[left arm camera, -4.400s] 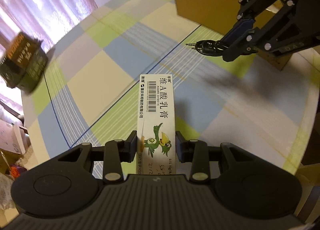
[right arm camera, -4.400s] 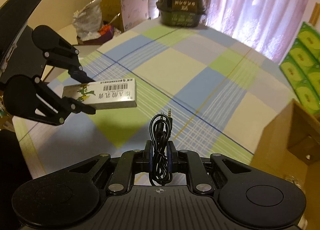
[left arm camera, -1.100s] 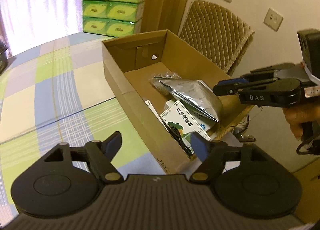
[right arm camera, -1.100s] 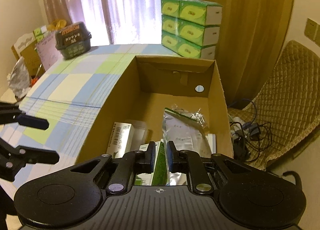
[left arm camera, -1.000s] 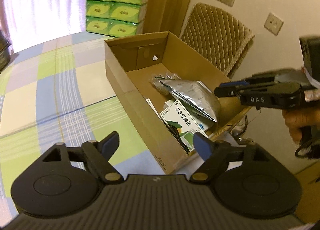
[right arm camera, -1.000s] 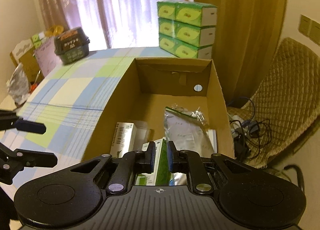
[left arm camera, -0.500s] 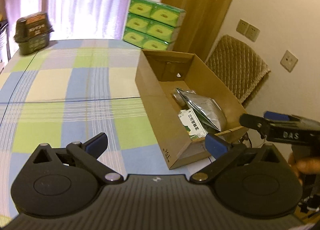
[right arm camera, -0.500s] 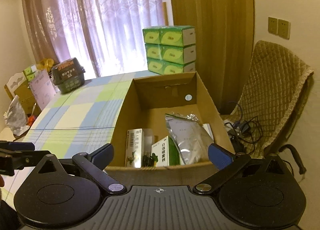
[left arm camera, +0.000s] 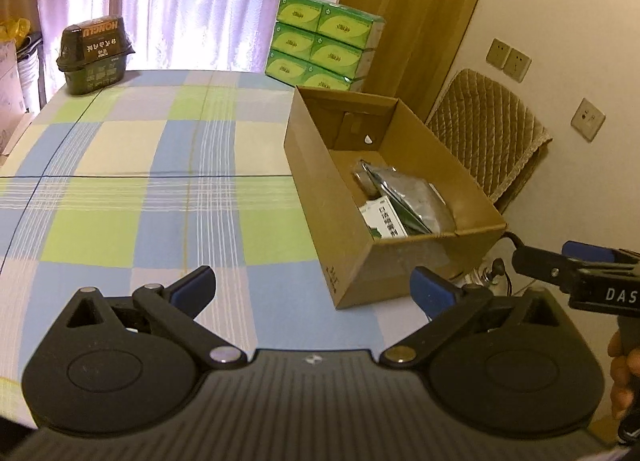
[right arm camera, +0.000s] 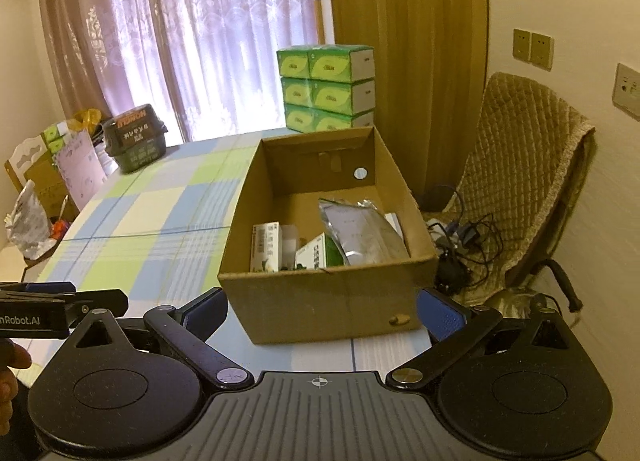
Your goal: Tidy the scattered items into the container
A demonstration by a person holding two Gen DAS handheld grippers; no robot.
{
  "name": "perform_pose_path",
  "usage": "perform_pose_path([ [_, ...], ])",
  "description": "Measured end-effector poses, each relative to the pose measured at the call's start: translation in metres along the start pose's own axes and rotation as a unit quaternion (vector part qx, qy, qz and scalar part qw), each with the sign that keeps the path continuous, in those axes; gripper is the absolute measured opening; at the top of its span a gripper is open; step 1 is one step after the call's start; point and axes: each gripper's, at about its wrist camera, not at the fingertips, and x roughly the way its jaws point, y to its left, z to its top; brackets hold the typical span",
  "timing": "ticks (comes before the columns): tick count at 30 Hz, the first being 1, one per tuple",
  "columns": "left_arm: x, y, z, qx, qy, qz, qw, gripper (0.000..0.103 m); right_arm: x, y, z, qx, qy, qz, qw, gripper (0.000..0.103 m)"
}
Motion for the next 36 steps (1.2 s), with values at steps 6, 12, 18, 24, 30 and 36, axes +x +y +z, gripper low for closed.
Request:
perform_pose_path([
  [6, -0.016, -0.012, -0.017, -0.012, -0.01, 0.014, 0.9998, 0.102, -0.02, 0.003, -0.012, -0.005, 0.005, -0.001, 1.0, 0.103],
  [12, -0.03, -0.02, -0.03, -0.009, -0.015, 0.033, 0.9993, 0.102, -0.033, 0.007, -0.016, -0.003, -0.001, -0.002, 1.0, 0.103],
  [18, -0.042, -0.023, -0.043, -0.017, -0.02, 0.048, 0.9985, 0.102, -0.045, 0.022, -0.017, -0.02, -0.008, -0.002, 1.0, 0.103],
  [24, -0.051, -0.022, -0.046, -0.012, -0.031, 0.049, 0.9982, 0.102, -0.054, 0.033, -0.018, -0.024, -0.017, 0.0, 1.0, 0.103],
  [30, -0.055, -0.018, -0.047, -0.013, -0.035, 0.047, 0.9982, 0.102, -0.064, 0.034, -0.019, 0.0, -0.03, -0.006, 1.0, 0.103],
  [36, -0.056, -0.018, -0.048, -0.01, -0.037, 0.044, 0.9983, 0.102, -0.068, 0.026, -0.022, 0.017, -0.029, -0.013, 0.999, 0.103],
])
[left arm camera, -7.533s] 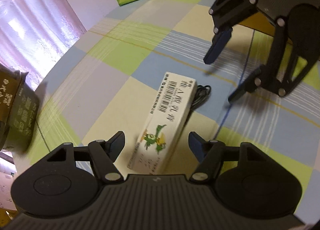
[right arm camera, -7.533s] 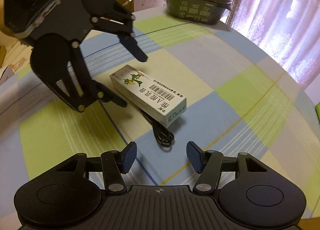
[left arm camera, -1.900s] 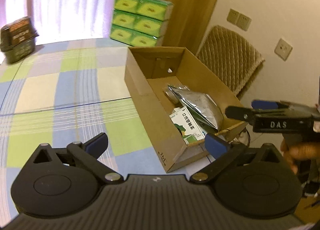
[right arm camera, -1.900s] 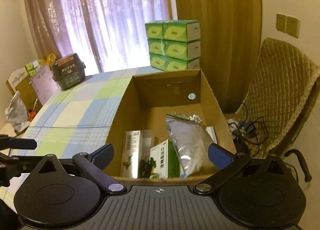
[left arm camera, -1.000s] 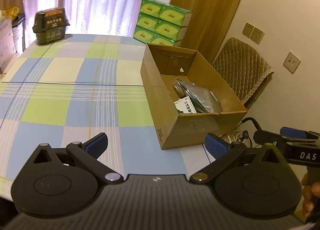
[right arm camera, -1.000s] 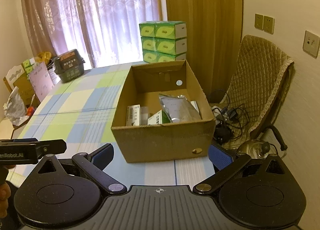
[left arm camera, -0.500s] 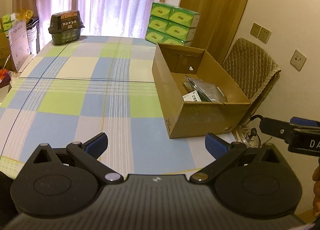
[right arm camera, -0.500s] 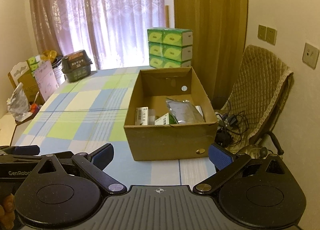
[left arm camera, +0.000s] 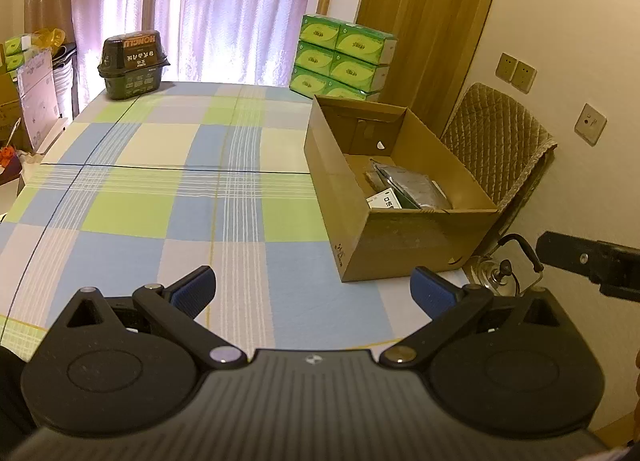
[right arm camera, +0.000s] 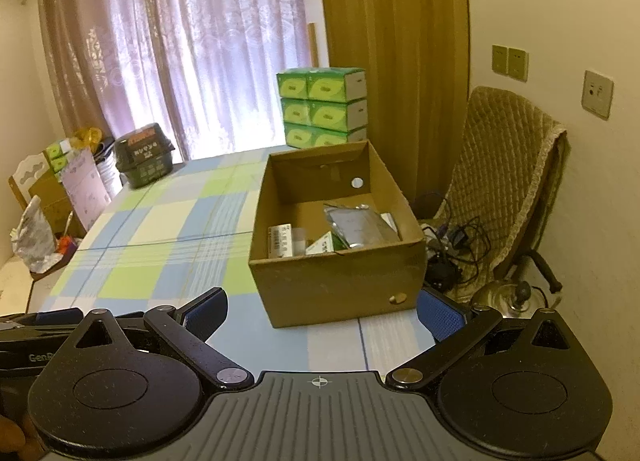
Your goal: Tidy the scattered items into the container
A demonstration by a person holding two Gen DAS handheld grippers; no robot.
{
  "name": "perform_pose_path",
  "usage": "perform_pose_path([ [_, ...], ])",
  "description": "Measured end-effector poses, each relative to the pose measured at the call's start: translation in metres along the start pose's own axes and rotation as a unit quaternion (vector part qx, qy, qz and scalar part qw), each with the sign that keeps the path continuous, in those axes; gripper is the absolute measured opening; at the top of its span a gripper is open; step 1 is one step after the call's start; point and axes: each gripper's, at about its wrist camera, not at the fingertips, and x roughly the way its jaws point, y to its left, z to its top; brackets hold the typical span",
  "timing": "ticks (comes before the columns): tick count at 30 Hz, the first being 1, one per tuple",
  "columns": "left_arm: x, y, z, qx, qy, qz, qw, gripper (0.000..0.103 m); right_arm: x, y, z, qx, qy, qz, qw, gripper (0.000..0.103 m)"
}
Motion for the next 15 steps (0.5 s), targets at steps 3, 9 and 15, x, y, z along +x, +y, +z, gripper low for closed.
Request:
perform_pose_path([
  [3, 0.001, -0.001, -0.001, 0.005, -0.001, 0.004, 1.0, 0.102, 0.0, -0.003, 0.0, 0.006, 0.0, -0.001, 1.0, 0.103],
  [9, 0.007, -0.001, -0.002, 0.006, 0.004, 0.005, 1.0, 0.102, 0.005, -0.004, -0.004, 0.01, 0.005, -0.003, 1.0, 0.103],
  [15, 0.011, 0.006, -0.007, -0.003, 0.001, 0.004, 1.0, 0.102, 0.012, -0.003, -0.008, 0.008, 0.012, -0.008, 1.0, 0.103],
])
